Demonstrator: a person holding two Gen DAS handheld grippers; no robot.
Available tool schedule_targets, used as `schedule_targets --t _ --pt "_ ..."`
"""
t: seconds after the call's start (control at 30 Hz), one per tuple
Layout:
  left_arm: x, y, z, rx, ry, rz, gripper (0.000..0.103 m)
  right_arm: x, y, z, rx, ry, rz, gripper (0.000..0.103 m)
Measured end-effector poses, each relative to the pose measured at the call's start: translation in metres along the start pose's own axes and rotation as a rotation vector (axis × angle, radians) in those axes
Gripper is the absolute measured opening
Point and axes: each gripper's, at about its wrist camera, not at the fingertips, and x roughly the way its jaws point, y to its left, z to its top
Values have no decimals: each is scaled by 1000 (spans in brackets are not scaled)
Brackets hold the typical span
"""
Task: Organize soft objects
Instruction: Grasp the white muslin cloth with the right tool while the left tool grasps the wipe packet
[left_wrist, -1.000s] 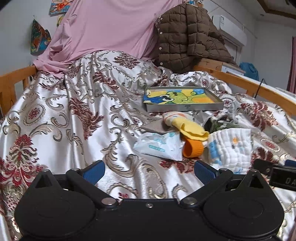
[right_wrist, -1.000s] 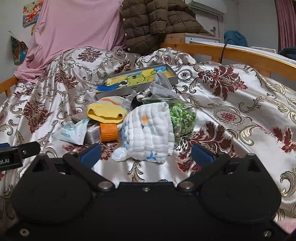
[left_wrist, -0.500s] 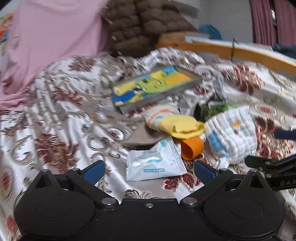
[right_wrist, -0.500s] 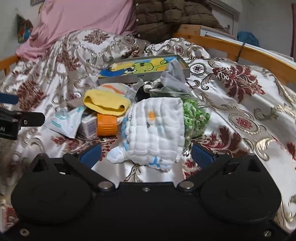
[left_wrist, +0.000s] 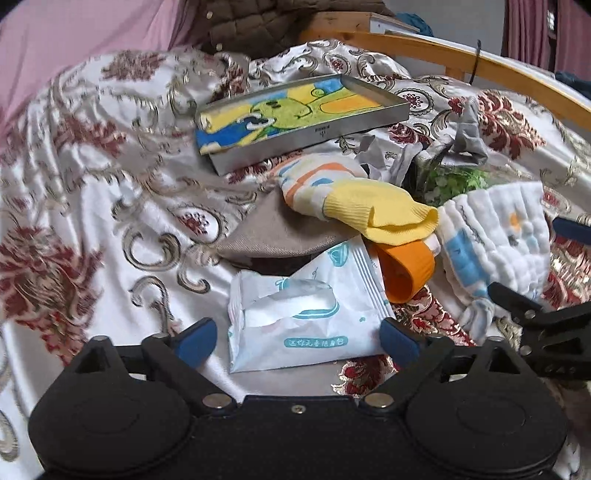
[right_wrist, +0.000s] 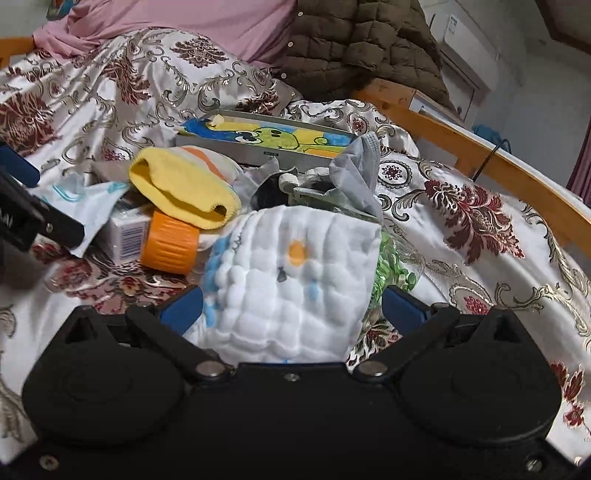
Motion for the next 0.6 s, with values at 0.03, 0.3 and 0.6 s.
schedule_targets --t 0.03,0.3,0.6 --pt "1 2 0 -19 4 -18 90 4 2 0 0 0 -4 101" --pt "12 6 -4 -110 30 -103 77 11 24 -6 -53 -21 -30 70" --pt "24 3 -1 -166 46 -152 61 15 26 -10 -38 3 13 23"
